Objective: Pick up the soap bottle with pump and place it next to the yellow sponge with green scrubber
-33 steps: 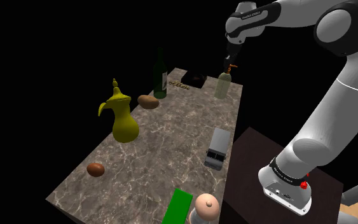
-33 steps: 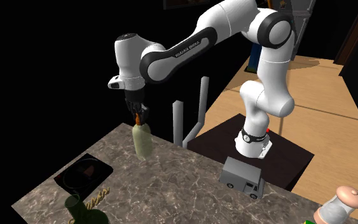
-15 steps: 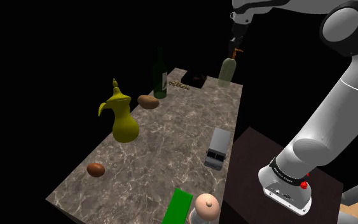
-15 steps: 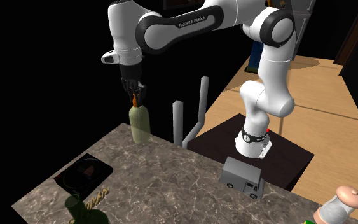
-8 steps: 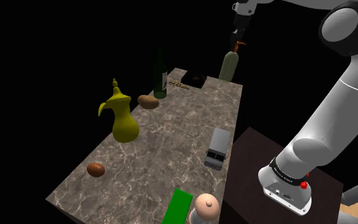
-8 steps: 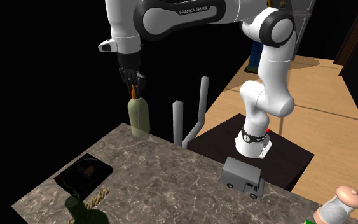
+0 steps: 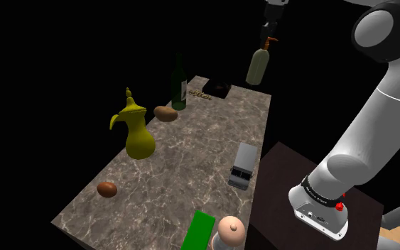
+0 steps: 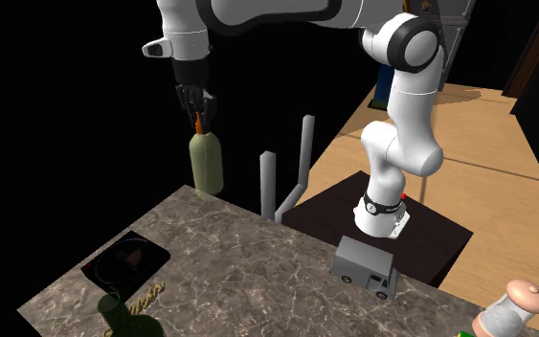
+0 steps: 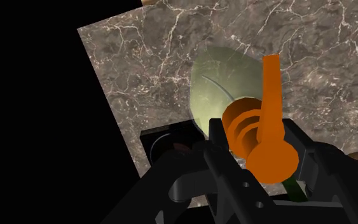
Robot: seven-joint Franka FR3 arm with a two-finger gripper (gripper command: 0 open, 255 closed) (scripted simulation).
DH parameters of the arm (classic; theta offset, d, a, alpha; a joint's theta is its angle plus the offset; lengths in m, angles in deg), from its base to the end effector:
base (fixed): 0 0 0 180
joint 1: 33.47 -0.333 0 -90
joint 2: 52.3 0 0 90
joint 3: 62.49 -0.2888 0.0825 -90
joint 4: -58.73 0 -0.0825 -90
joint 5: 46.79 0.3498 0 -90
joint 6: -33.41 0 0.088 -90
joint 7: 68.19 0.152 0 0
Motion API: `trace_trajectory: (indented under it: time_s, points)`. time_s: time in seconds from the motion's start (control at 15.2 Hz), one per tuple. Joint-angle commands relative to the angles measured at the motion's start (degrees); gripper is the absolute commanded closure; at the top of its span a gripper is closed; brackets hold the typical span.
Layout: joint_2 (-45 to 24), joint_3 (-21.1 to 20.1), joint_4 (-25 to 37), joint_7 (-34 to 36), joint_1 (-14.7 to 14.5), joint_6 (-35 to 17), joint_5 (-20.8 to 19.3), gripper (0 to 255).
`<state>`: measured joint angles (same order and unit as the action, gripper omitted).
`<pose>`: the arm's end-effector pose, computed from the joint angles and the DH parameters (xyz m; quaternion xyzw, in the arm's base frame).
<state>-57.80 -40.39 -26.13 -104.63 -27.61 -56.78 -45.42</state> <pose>0.4881 -0.2454 0.5442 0.9972 0.0748 -0.0015 0.0062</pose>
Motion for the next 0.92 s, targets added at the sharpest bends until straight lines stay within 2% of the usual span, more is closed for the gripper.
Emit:
trace_trajectory:
  time_s: [0.0, 0.86]
  points:
    - [-0.3, 0.0, 2.1, 0.0, 0.1, 1.7, 0.1, 255]
    - [-6.4, 0.8, 20.4, -1.4, 2.0, 14.5, 2.7, 255]
